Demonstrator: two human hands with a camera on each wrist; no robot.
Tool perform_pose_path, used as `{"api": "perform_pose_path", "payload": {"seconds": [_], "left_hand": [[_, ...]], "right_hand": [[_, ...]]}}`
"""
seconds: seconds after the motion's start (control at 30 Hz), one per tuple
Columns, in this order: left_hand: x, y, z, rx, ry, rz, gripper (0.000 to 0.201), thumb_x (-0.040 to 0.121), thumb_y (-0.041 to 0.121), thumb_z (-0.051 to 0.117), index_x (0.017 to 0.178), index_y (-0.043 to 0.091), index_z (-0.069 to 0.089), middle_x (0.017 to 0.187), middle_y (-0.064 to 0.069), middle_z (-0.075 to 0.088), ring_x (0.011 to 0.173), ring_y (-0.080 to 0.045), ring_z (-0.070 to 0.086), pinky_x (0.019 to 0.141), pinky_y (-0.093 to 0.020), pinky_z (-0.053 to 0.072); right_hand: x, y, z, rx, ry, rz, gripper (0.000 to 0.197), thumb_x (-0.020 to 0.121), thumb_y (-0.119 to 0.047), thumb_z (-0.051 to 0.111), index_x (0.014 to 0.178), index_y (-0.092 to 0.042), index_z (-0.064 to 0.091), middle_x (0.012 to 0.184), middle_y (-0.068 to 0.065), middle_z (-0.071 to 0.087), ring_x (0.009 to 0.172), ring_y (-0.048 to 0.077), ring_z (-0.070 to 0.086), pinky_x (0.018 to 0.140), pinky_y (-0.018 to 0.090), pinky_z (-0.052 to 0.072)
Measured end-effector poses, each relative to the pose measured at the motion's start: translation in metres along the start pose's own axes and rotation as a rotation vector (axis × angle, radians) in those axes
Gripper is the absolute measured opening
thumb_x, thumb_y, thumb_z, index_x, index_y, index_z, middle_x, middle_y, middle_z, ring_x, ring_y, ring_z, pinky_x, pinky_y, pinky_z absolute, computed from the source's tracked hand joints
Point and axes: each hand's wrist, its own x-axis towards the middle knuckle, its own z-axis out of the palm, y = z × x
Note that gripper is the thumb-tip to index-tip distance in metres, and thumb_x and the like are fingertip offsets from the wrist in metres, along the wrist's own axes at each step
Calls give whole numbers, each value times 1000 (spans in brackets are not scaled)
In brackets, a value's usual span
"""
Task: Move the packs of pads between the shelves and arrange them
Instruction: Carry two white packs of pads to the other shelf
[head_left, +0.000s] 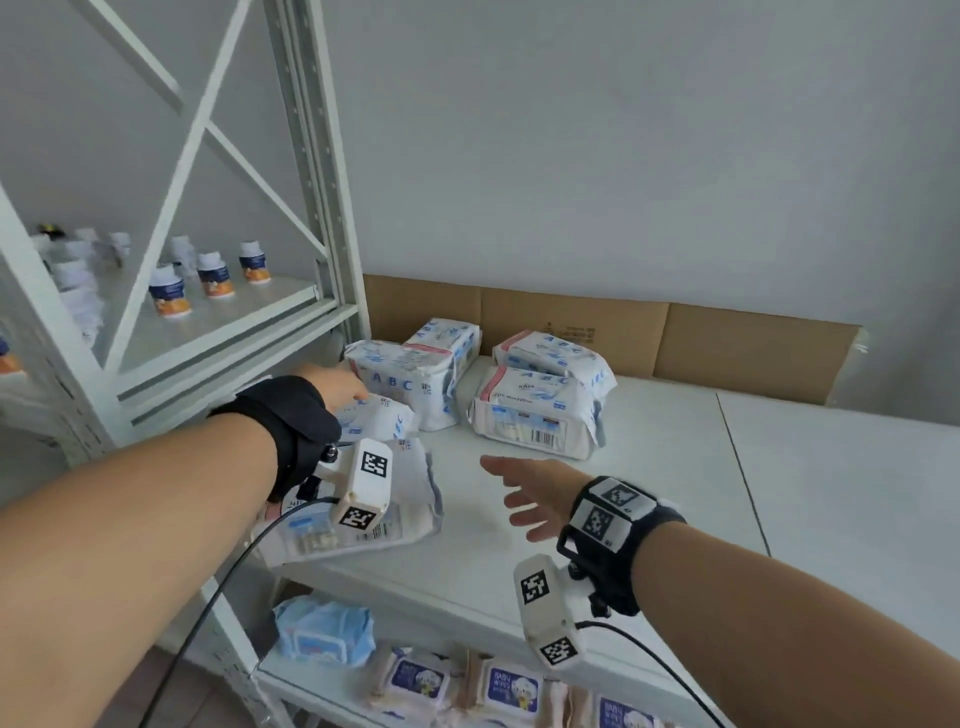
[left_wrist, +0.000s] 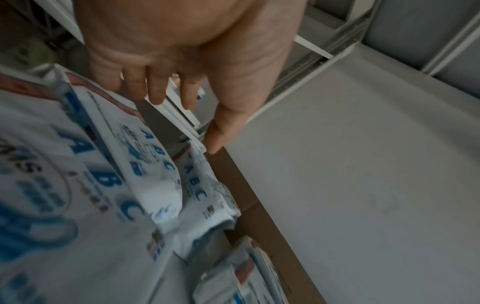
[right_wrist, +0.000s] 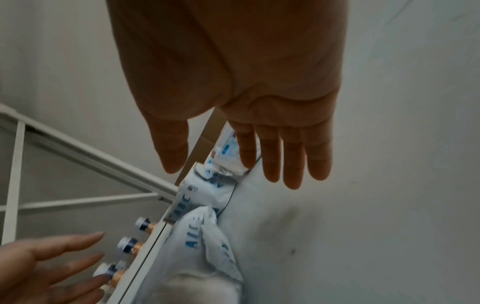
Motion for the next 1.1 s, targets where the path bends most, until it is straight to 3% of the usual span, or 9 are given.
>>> {"api": "perform_pose_path", "payload": {"seconds": [0.2, 0.33, 0.43, 0.6, 0.7, 0.77, 0.87, 0.97, 1.1], "left_hand": [[19, -16, -20, 304, -56, -67, 46, 95, 20, 53, 133, -5, 47, 142, -20, 46, 127, -31, 46, 58, -18, 31], [46, -25, -24, 276, -158, -110, 40, 95, 19, 55, 126, -6, 54, 109, -17, 63, 80, -24, 54, 61, -24, 39], [68, -33, -23, 302, -213, -125, 37, 94, 23, 56, 120, -3, 58, 120, -15, 60, 90, -23, 53, 73, -24, 45], [83, -40, -29, 277, -234, -146, 25, 84, 26, 69, 70, 22, 48, 76, 11, 53, 46, -3, 54, 42, -15, 39], [87, -43, -28, 208, -290, -212, 33, 79, 26, 74, 67, 23, 44, 32, 19, 50, 26, 4, 49, 24, -11, 32], [89, -45, -22, 167, -346, -224, 21, 80, 28, 73, 81, 24, 52, 46, 21, 63, 40, 12, 57, 36, -4, 41], [87, -50, -15, 145, -334, -199, 88, 70, 34, 80, 144, 19, 35, 147, 1, 43, 133, -10, 43, 109, -20, 32], [88, -56, -11, -23, -445, -202, 90, 69, 29, 81, 145, 10, 36, 153, -8, 32, 137, -23, 38, 115, -35, 28], [84, -58, -7, -106, -426, -221, 78, 80, 23, 74, 146, 8, 34, 146, -8, 43, 127, -23, 50, 108, -33, 38]], "right_hand": [[31, -38, 35, -184, -103, 36, 89, 42, -79, 71, 105, -19, 53, 106, 6, 66, 88, 21, 66, 73, 38, 51], [47, -50, 56, -251, -145, 62, 79, 30, -78, 75, 90, -27, 66, 76, 1, 75, 78, 16, 68, 57, 31, 41], [53, -60, 66, -330, -171, 101, 85, 32, -73, 80, 103, -28, 68, 94, 0, 71, 74, 14, 63, 54, 26, 40], [58, -71, 72, -322, -170, 79, 45, 49, -43, 90, 85, -23, 72, 68, -2, 72, 53, 12, 63, 50, 19, 52], [61, -78, 72, -328, -191, 84, 36, 67, -32, 84, 98, -20, 71, 86, 1, 75, 60, 13, 62, 44, 14, 43], [62, -80, 73, -303, -189, 91, 25, 70, -30, 82, 89, -19, 69, 67, -1, 74, 45, 11, 59, 40, 12, 39], [63, -80, 75, -252, -179, 95, 22, 72, -31, 81, 78, -19, 64, 43, -4, 63, 29, 10, 53, 34, 11, 38], [66, -80, 77, -208, -222, 100, 19, 71, -27, 82, 79, -17, 68, 67, 1, 74, 70, 20, 72, 65, 25, 57], [63, -78, 72, -180, -221, 108, 24, 65, -24, 85, 83, -17, 72, 92, 6, 76, 100, 24, 69, 101, 39, 45]]}}
